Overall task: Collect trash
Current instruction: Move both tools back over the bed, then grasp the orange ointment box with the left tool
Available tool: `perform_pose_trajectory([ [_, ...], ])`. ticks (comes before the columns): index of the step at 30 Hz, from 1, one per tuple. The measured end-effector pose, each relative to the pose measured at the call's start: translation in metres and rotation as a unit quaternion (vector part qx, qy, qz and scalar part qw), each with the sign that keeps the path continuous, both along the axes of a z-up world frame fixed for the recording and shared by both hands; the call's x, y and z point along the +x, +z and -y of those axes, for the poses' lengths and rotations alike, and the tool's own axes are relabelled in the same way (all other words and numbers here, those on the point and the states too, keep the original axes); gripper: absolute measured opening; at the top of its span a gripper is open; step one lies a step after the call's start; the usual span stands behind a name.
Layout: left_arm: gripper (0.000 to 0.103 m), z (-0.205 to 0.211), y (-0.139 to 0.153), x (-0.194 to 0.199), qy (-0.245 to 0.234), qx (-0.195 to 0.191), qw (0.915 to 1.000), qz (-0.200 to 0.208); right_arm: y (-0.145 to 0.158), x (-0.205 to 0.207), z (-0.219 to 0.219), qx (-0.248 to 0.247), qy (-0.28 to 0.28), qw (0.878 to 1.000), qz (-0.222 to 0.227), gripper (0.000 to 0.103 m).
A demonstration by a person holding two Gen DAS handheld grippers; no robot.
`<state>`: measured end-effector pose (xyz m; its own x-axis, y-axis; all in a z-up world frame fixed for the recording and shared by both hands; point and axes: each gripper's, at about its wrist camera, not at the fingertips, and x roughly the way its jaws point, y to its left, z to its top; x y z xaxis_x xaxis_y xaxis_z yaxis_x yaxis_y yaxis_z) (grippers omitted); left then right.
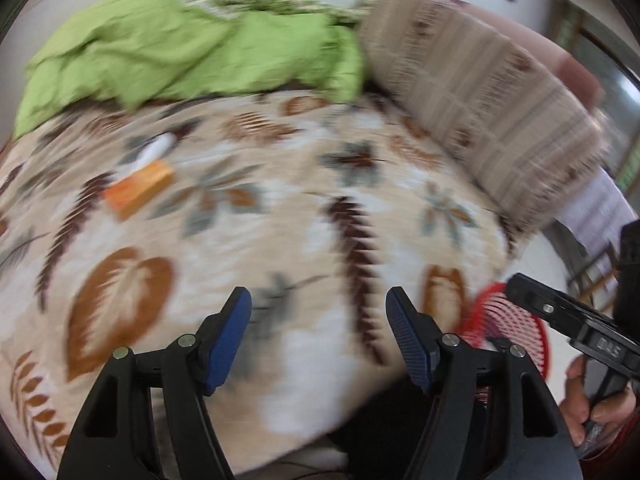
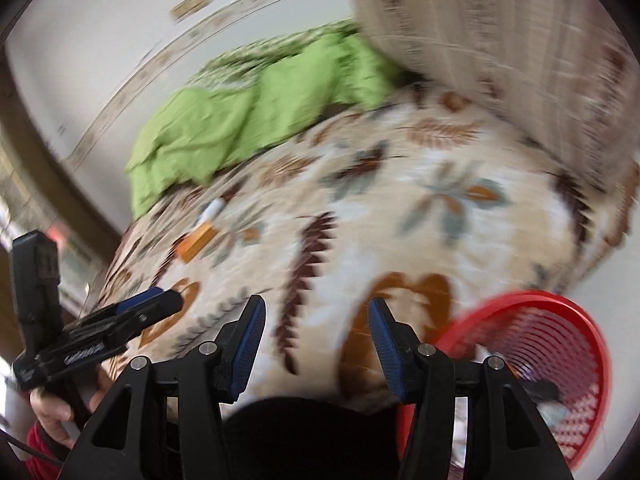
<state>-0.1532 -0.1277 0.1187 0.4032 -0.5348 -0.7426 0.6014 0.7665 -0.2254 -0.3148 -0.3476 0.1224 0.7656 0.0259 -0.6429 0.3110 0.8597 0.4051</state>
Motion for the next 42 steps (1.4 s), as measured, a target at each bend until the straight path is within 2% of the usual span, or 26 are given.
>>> perform_pose_trajectory([
  [4,0.070,-0.038,-0.010,0.034,0.051,0.024,0.9984,0.001,-0.008,0.049,-0.033,-0.006,0.048,0.999,-0.012,0.056],
  [8,0.070,-0.069,-0.018,0.074,0.112,0.052,0.9923,-0.007,-0.018,0.101,-0.061,-0.010,0.074,0.997,-0.021,0.056],
  [12,0.071,-0.086,-0.029,0.116,0.130,0.065,0.9889,-0.032,-0.025,0.132,-0.078,-0.017,0.081,0.996,-0.018,0.056],
  [16,0.071,-0.095,-0.037,0.168,0.136,0.049,0.9871,-0.069,-0.039,0.143,-0.084,0.005,0.087,0.996,-0.023,0.057],
  [20,0.071,-0.089,-0.046,0.218,0.150,0.037,0.9843,-0.085,-0.037,0.137,-0.077,0.015,0.080,0.997,-0.002,0.056],
  [24,0.071,-0.078,-0.061,0.258,0.159,0.048,0.9828,-0.081,-0.038,0.136,-0.070,0.025,0.071,0.997,0.006,0.057],
  [26,0.071,-0.073,-0.071,0.273,0.145,0.032,0.9837,-0.102,-0.039,0.137,-0.069,0.028,0.072,0.997,0.007,0.056],
  [29,0.071,-0.069,-0.082,0.285,0.137,0.018,0.9830,-0.121,-0.038,0.137,-0.068,0.025,0.073,0.997,0.010,0.056],
  [31,0.071,-0.064,-0.086,0.281,0.114,0.012,0.9845,-0.132,-0.039,0.137,-0.066,0.030,0.073,0.997,0.012,0.057],
  [35,0.071,-0.049,-0.085,0.257,0.061,0.023,0.9906,-0.120,-0.041,0.137,-0.060,0.047,0.072,0.996,0.013,0.057],
  [38,0.071,-0.027,-0.085,0.239,0.041,0.074,0.9931,-0.081,-0.043,0.137,-0.057,0.061,0.071,0.996,0.014,0.057],
  [40,0.071,-0.013,-0.086,0.237,0.047,0.108,0.9916,-0.054,-0.043,0.138,-0.057,0.065,0.070,0.995,0.014,0.057],
  [42,0.071,-0.003,-0.090,0.240,0.063,0.131,0.9882,-0.047,-0.043,0.138,-0.058,0.063,0.070,0.995,0.015,0.057],
])
